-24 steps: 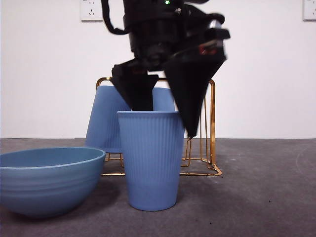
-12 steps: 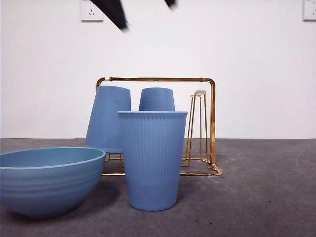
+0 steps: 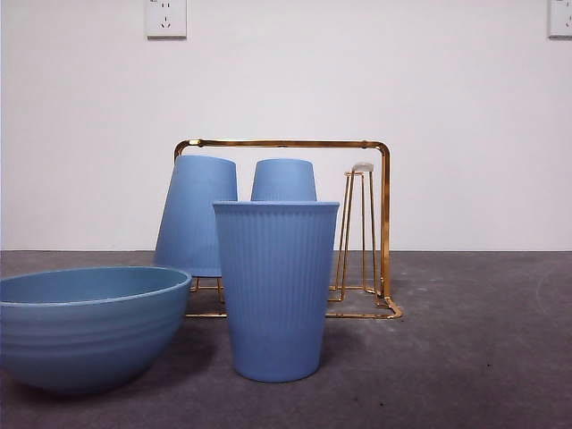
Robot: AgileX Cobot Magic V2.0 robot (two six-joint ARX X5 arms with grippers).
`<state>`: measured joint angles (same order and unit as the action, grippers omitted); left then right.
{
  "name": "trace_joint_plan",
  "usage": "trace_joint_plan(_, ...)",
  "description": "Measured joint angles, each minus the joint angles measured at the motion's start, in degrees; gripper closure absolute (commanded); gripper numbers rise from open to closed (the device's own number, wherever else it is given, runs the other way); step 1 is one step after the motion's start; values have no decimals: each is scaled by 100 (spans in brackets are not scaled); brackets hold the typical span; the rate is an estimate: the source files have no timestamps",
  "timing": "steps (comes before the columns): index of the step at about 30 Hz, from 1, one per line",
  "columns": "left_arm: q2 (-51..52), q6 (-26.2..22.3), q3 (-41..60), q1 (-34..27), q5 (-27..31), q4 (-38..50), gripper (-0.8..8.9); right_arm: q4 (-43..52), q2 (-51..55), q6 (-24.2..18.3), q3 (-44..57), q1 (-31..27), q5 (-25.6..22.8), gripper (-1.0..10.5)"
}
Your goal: Right arm lift cup from the cupboard, then place it on the right of the bowl
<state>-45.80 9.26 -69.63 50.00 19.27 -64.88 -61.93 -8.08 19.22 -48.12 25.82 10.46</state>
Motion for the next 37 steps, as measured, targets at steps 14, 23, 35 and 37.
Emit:
trace_joint_plan(14, 1906, 643, 1080, -2, 42, 330, 808, 83, 0, -138, 0, 0, -199, 935)
trace_joint_plan(23, 1917, 664, 1080, -2, 39, 291, 808, 155, 0, -136, 0, 0, -195, 935)
trace_joint_plan(35, 2122, 363, 1996, -1405, 15, 1207, 808, 157, 0, -136, 0, 0, -192, 935)
trace_joint_plan(37, 2343, 57, 2634, -2028, -17, 1993, 808, 157, 0, -136, 0, 0, -192, 935)
